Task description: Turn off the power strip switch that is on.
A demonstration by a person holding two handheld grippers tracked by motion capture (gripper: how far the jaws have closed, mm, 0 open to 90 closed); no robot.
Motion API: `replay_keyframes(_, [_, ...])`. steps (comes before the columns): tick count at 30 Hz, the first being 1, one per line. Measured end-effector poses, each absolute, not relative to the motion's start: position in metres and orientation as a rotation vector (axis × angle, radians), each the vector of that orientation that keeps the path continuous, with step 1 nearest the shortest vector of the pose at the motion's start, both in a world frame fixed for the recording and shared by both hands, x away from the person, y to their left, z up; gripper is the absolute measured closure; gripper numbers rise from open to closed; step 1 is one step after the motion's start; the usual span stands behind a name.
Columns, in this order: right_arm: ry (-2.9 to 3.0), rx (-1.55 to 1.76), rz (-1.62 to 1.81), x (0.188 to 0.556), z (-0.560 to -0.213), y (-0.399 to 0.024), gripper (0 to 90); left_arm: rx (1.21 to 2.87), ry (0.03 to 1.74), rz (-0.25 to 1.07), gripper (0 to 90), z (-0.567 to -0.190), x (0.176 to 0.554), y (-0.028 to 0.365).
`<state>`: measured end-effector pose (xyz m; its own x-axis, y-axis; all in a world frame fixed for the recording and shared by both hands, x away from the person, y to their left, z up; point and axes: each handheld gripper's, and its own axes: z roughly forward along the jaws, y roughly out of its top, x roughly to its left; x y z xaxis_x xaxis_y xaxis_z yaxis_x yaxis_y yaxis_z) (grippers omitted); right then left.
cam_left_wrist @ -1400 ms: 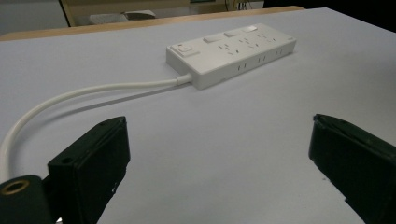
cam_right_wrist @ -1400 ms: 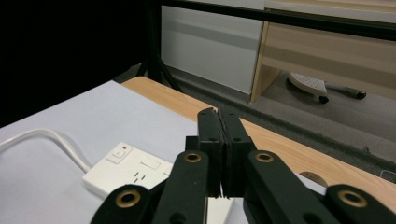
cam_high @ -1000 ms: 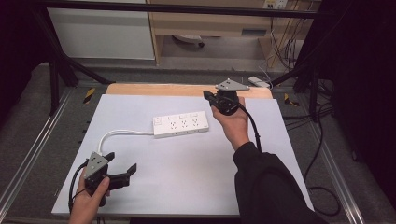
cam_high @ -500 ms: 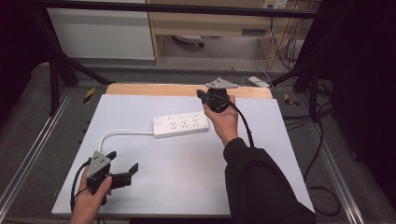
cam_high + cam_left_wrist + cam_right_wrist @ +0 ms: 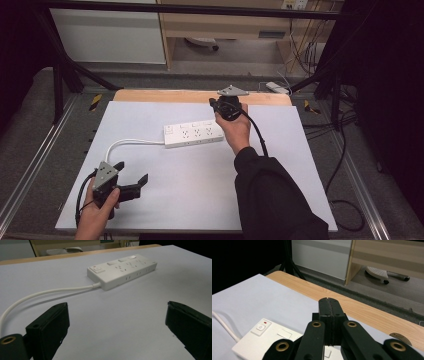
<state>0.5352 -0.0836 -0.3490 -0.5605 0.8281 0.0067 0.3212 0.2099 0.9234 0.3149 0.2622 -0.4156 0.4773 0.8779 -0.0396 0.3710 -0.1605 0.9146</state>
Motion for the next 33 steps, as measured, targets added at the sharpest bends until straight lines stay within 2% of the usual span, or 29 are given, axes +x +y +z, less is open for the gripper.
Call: replay_keyframes(33, [2.04, 1.16, 1.244, 0.557, -0.407, -0.075, 90.0, 1.741, 1.069, 0.657, 5.4, -0.415, 0.32, 0.267])
